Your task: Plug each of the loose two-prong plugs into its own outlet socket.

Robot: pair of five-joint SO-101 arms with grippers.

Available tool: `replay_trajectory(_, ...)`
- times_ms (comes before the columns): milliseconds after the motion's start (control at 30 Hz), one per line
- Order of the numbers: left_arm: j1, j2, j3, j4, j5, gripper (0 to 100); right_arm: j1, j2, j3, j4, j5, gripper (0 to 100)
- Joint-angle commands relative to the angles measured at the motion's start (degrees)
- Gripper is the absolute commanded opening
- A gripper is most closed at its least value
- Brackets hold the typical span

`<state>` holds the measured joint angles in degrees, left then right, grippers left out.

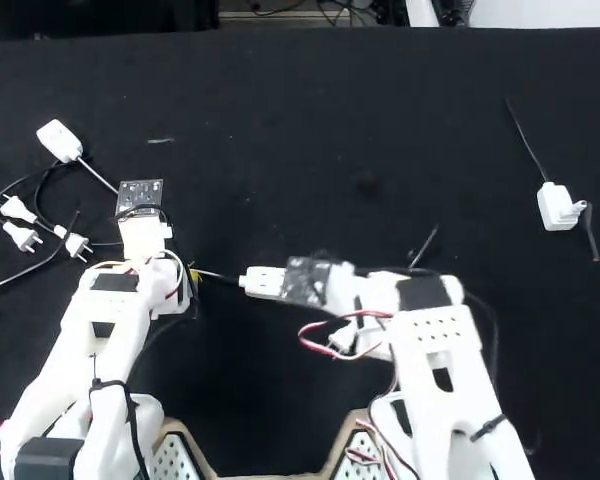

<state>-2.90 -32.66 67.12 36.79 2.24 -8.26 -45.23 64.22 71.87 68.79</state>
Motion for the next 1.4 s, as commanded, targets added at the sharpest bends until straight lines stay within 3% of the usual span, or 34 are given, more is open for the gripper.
replay_trajectory(0, 0.2, -1.4, -0.5, -0.9, 0.1, 20, -6.3, 2.9, -2.0, 0.4, 2.9, 17.4)
replay_trajectory(133, 0.1, -1.3, -0.5, -0.9, 0.1, 20, -8.4, 8.2, -2.2, -2.0, 3.0, 17.4)
replay_trajectory(333, 0.1, -1.2, -0.5, -0.9, 0.1, 20, -4.8, 15.2, -2.6, -9.1, 3.2, 17.4)
replay_trajectory(567, 0.1, -1.1, -0.5, -0.9, 0.1, 20, -4.0, 16.7, -2.4, -9.2, 14.6, 16.9)
replay_trajectory(767, 0.1, -1.1, -0.5, -0.9, 0.1, 20, -4.1, 17.5, -2.7, -9.8, 18.5, 16.9)
replay_trajectory(1000, 0.1, -1.1, -0.5, -0.9, 0.1, 20, -4.0, 17.5, -0.1, -16.6, 18.3, 16.2)
replay_trajectory(1133, 0.1, -1.1, -0.5, -0.9, 0.1, 20, -2.6, 17.1, -0.9, -16.6, 18.2, 0.5)
replay_trajectory(1367, 0.1, -1.1, -0.5, -0.9, 0.1, 20, 2.8, 17.1, -8.4, -9.8, 4.0, 1.0)
